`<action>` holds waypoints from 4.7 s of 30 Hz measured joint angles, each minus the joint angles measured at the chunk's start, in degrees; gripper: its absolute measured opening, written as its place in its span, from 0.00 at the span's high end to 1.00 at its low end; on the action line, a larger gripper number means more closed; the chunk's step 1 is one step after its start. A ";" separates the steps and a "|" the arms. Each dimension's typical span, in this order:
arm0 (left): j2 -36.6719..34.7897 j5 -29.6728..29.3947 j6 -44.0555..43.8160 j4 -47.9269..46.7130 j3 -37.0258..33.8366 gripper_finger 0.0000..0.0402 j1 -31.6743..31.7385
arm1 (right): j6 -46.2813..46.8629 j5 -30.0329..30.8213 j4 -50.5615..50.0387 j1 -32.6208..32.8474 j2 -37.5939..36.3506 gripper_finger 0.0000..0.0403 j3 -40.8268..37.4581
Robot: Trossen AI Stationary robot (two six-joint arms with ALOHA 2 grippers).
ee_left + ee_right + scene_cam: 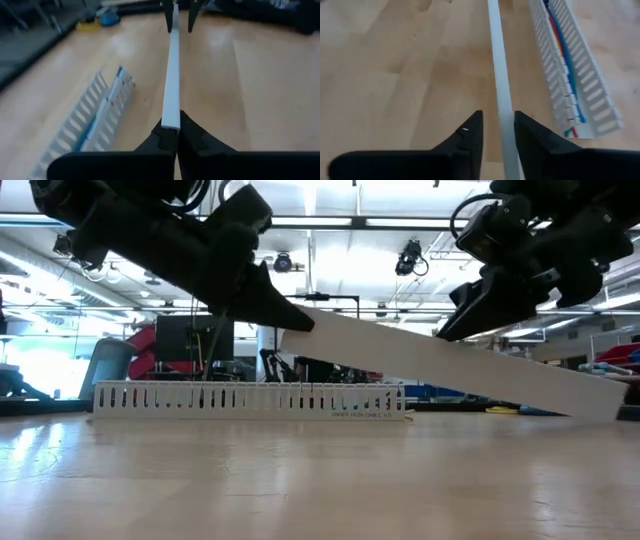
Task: Ziptie cables
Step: Close the white cable duct with the white cable duct cover
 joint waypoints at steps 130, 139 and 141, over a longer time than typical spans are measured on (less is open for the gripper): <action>0.00 11.48 -15.17 -12.09 3.98 0.74 3.25 | 5.50 -8.01 -17.37 -4.35 -1.31 1.00 4.29; 0.02 1.60 -0.17 -6.54 4.00 0.73 3.48 | -0.81 -8.20 4.74 -1.88 9.91 1.00 3.46; 0.02 -0.30 0.94 -6.96 3.85 0.73 3.66 | -1.92 -8.20 9.63 -1.84 13.59 1.00 4.18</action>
